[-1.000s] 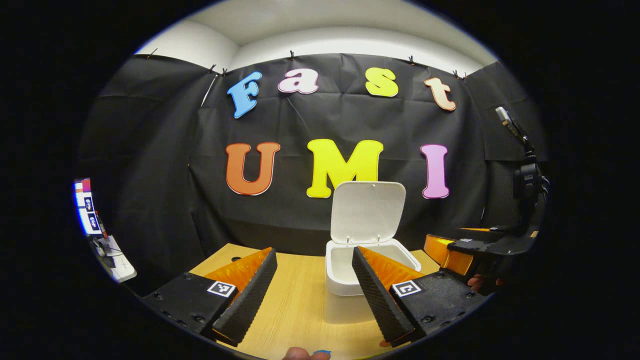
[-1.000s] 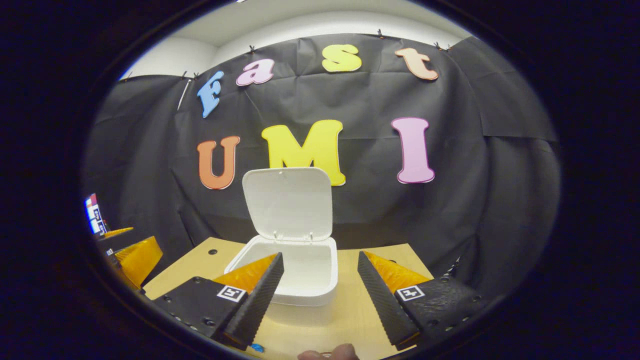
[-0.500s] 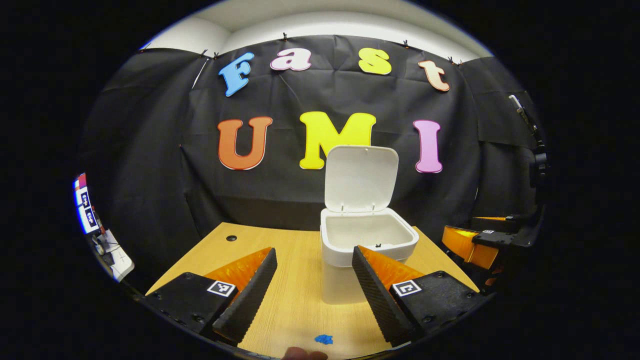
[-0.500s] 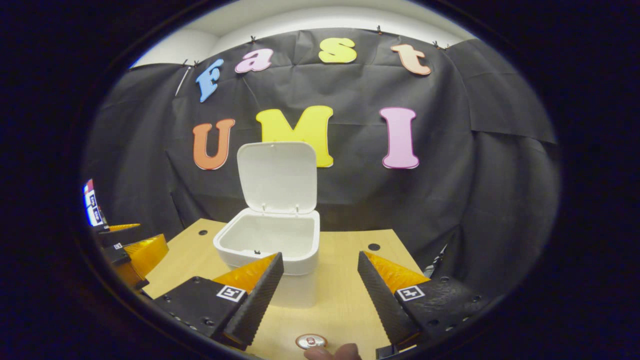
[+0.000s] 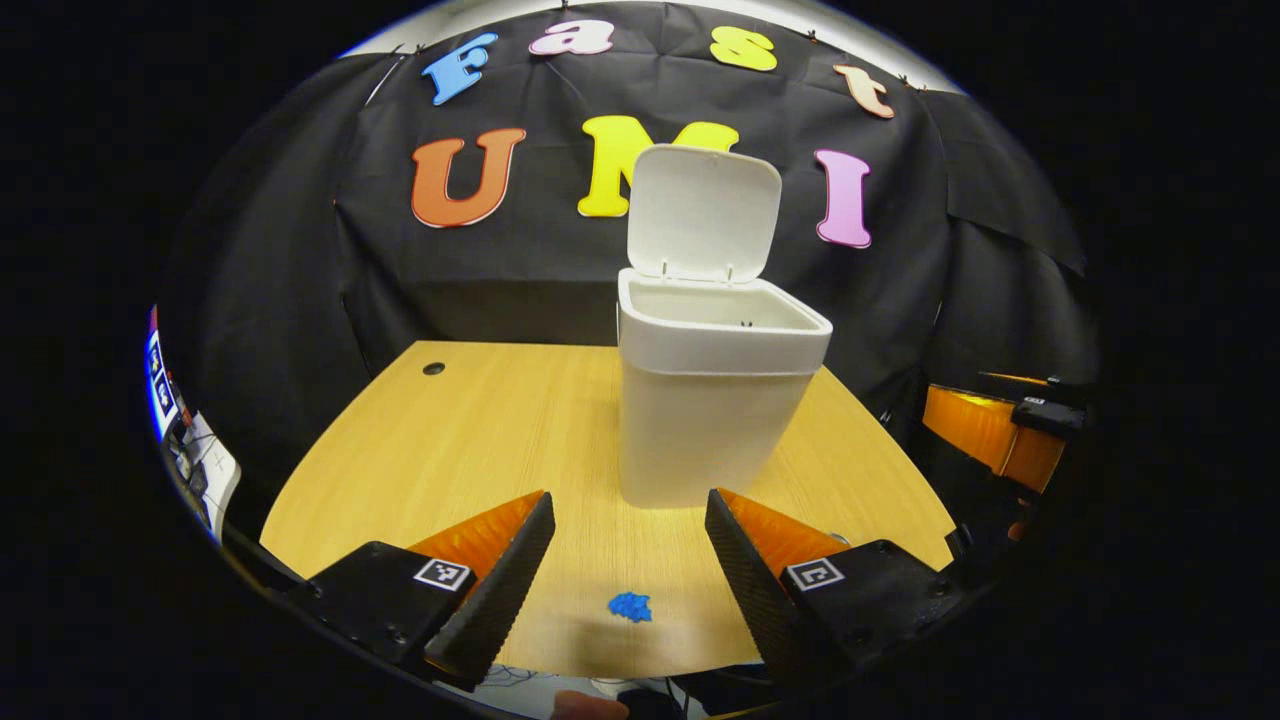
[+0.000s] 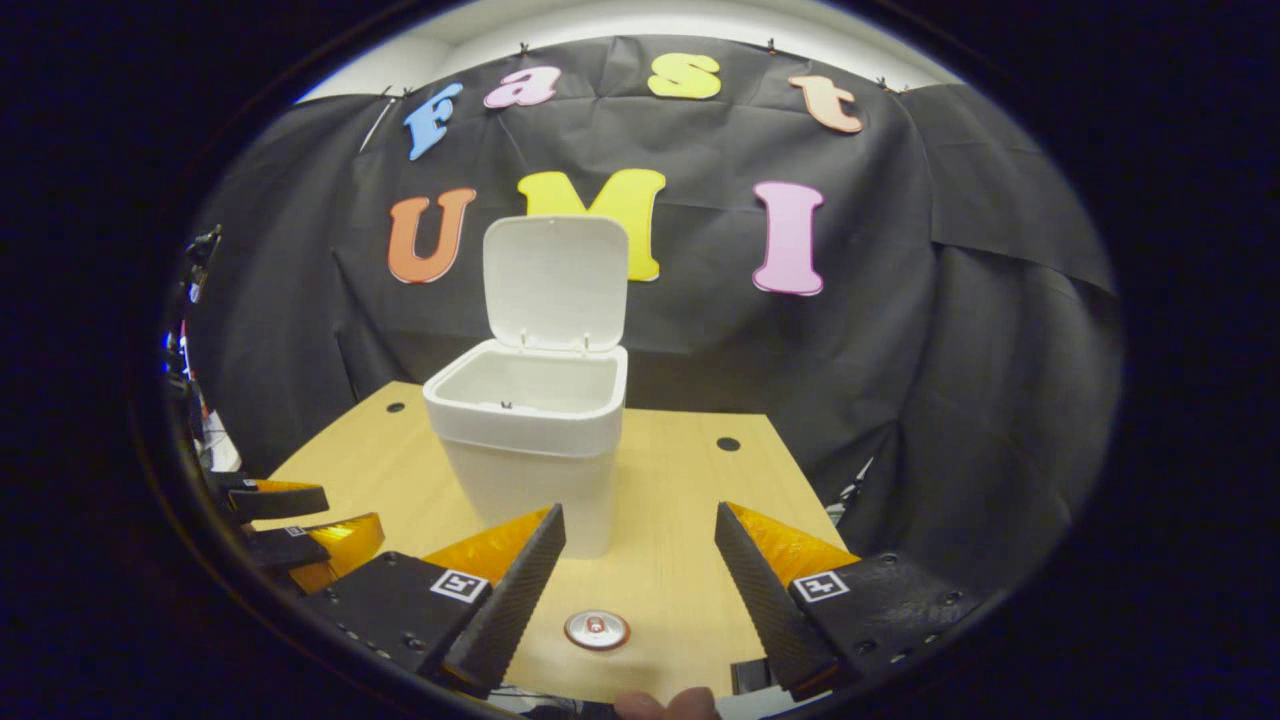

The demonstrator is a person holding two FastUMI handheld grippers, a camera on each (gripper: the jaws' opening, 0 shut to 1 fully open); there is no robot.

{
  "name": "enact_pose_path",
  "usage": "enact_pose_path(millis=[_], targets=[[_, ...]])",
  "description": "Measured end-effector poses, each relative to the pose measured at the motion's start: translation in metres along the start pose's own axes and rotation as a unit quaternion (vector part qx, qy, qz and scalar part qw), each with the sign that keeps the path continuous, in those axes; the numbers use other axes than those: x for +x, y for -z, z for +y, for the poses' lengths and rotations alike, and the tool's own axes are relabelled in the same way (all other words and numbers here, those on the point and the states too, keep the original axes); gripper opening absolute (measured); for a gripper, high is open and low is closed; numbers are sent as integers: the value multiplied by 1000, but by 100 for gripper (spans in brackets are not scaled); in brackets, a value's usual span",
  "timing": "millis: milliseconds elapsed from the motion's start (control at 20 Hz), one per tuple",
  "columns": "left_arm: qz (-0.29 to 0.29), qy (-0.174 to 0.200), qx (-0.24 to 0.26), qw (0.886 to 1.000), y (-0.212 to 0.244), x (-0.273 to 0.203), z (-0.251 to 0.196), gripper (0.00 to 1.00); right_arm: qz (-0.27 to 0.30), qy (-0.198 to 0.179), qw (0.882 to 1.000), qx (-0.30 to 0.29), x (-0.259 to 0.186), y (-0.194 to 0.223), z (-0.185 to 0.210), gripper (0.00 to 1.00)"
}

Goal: Press the lid of the desktop garbage bin to open it, pick up the crumpled paper on the desktop and throw it into the bin, then pick up the pop can on the desktop and drop it into the bin, and finally close the garbage bin lid.

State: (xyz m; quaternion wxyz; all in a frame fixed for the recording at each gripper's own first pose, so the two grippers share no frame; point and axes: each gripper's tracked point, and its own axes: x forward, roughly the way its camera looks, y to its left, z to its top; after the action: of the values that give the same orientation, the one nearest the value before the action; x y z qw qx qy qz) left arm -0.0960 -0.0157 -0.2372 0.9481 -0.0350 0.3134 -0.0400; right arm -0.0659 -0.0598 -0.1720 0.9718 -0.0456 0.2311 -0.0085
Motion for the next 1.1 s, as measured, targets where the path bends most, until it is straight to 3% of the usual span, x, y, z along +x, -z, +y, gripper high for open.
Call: enact_pose_path(millis=[100,400,650,1100], targets=[[24,0,-4,1000,27,7,1,98,17,7,1000,1,-4,17,-3,98],[123,8,-17,992,116,24,1,99,59,24,998,-1,-11,55,-7,96],[135,5,-4,991,147,44,-1,98,82,40,996,-4,-22,76,-15,98],[172,-9,-11,985,175,76,17,95,118,19,993,-5,-14,97,8,96]])
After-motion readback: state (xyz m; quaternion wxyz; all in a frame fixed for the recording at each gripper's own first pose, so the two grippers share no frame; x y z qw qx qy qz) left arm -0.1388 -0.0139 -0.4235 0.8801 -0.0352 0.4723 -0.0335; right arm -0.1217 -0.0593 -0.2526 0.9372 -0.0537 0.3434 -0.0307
